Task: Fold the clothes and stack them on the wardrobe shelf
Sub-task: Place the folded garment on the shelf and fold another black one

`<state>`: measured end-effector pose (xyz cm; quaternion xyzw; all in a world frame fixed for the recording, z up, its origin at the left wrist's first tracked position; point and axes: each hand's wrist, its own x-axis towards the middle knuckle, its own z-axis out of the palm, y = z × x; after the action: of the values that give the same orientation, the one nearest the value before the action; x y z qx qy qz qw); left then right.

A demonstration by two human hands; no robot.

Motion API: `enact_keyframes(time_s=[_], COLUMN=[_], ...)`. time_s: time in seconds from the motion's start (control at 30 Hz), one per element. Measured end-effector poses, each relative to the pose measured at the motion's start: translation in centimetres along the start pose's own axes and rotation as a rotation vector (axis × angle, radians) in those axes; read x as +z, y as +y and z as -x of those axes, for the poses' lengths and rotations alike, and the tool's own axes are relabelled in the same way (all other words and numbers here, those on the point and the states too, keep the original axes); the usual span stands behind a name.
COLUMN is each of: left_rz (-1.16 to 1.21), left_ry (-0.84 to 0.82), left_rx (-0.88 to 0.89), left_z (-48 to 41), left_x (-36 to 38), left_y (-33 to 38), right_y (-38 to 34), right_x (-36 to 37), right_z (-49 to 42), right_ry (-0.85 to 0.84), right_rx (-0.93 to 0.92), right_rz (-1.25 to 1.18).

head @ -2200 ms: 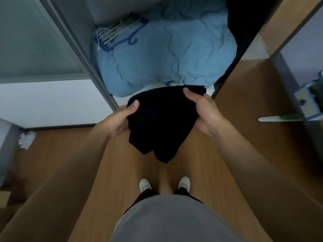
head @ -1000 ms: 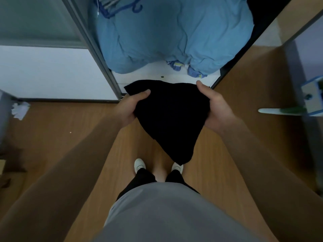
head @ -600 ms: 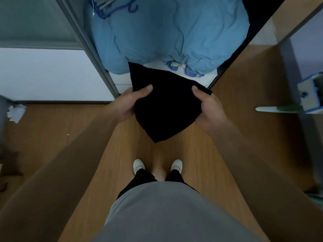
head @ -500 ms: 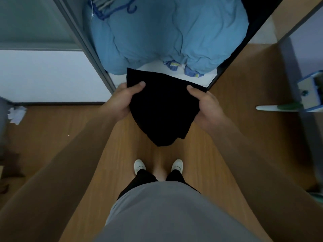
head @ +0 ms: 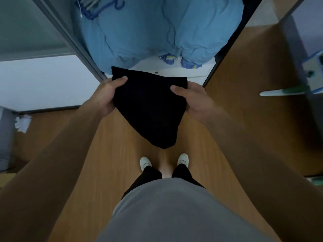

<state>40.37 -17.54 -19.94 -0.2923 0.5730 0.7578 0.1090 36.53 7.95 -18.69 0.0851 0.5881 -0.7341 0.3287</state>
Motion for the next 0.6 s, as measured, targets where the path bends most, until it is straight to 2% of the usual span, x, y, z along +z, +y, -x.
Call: enact_keyframes(time_s=[0.23,0.3,0.4,0.6], left_rz=[0.005,0.004,-0.053,-0.120], left_ry=[0.346,0.325,0.175,0.109], left_rx=[0.006,0.044,0.098,0.044], left_z=[-1.2,-1.2,-1.0,-1.0], left_x=[0.4,0.1,0.3,2.5], left_y=[-0.4,-0.7,-0.4,-1.4], right_y=[0.0,0.1,-0.3,-2.2], right_x=[1.3,1.3,0.5,-1.7], right_z=[-1.9,-2.2,-2.6,-2.3], right_ry=[0.055,0.074,0.130,0.152], right_rx=[0.066,0.109,0.141,0.086], right_rz=[-0.097,-0.143,-0.202,-0.246])
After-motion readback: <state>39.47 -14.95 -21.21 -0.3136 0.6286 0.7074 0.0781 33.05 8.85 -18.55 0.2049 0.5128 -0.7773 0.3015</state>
